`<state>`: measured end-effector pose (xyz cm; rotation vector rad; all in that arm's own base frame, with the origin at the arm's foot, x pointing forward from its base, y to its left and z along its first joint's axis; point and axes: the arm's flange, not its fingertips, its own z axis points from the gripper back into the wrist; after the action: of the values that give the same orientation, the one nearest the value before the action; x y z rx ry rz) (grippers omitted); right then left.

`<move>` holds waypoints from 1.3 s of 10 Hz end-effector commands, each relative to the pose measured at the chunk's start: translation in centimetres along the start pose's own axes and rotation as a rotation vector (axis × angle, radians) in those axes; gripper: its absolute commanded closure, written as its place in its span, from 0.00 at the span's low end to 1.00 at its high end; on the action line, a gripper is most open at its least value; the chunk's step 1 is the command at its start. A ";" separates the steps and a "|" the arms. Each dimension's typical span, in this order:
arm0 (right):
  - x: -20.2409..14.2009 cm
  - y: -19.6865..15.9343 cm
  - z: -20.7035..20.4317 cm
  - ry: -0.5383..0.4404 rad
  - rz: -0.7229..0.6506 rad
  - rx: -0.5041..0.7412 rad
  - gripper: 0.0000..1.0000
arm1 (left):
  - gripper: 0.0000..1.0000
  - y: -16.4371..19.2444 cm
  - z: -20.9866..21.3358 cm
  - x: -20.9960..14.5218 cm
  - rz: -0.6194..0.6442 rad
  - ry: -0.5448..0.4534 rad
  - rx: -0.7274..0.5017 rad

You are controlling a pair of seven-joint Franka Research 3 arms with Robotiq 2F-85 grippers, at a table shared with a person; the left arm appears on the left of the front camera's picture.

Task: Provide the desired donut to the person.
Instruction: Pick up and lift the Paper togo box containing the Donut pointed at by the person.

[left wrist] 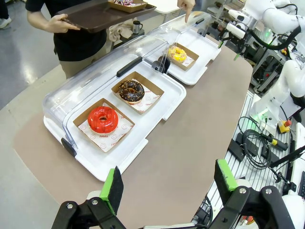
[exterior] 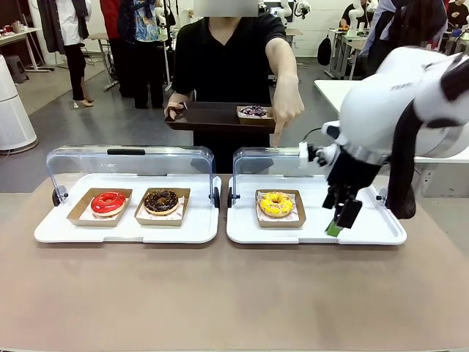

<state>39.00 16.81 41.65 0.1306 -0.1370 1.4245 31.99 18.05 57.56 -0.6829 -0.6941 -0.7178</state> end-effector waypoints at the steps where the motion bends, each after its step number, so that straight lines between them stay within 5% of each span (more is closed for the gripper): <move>1: 2.9 -0.5 -1.8 0.076 0.009 -0.051 0.00 | 0.00 0.0 0.1 -0.1 -0.018 -0.024 -0.009; 9: 6.3 -6.7 -3.7 0.082 0.091 0.049 0.00 | 0.00 0.0 0.1 -0.1 -0.018 -0.024 -0.009; 13: 6.3 -5.7 -3.8 0.056 0.080 0.033 0.00 | 0.00 0.0 0.1 -0.1 -0.018 -0.024 -0.009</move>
<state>45.97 23.03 38.92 0.1170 -0.0675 1.5104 31.98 18.06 57.56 -0.6829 -0.6941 -0.7177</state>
